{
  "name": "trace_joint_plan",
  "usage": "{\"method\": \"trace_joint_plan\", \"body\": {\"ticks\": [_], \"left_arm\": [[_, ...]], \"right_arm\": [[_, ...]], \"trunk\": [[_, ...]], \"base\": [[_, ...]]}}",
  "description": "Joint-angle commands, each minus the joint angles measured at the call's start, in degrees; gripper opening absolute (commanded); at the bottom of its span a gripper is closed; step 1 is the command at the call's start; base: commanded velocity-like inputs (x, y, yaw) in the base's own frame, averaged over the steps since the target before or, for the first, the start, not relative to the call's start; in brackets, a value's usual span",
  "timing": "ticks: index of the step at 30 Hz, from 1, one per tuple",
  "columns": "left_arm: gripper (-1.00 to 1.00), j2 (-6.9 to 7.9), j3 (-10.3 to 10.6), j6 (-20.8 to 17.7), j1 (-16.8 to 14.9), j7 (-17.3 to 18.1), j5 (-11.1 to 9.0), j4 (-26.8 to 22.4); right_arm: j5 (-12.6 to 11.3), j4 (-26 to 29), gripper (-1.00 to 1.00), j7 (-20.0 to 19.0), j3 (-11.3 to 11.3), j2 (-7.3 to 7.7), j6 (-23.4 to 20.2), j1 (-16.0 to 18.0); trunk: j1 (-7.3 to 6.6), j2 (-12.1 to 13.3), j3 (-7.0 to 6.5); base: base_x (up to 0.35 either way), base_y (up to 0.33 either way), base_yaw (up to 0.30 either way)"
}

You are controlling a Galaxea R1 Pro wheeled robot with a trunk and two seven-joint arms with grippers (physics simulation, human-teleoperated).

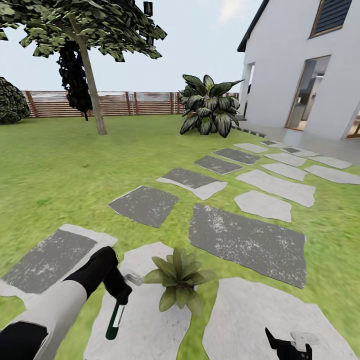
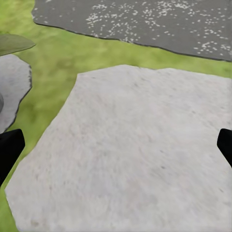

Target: Pick up the pesticide atomizer in the garden and spray insectifuge to fully cover both potted plants in the garden.

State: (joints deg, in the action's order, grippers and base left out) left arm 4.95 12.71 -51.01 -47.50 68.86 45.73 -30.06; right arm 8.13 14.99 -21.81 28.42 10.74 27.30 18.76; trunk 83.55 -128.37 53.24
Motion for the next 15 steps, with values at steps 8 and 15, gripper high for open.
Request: {"method": "trace_joint_plan", "body": {"ticks": [8, 15], "left_arm": [[-1.0, 1.3, 0.88, 0.46, -0.64, 5.36, 2.37, -0.6], [-1.0, 1.02, 4.56, 0.33, -0.75, 13.72, 8.96, -1.19]], "right_arm": [[0.57, -0.05, 1.0, -0.26, 0.5, -0.02, 0.21, 0.05], [0.57, -0.05, 1.0, -0.26, 0.5, -0.02, 0.21, 0.05]], "trunk": [[-0.01, -0.02, 0.06], [-0.01, -0.02, 0.06]], "base": [[0.0, 0.0, 0.0], [0.164, 0.0, 0.0]]}}
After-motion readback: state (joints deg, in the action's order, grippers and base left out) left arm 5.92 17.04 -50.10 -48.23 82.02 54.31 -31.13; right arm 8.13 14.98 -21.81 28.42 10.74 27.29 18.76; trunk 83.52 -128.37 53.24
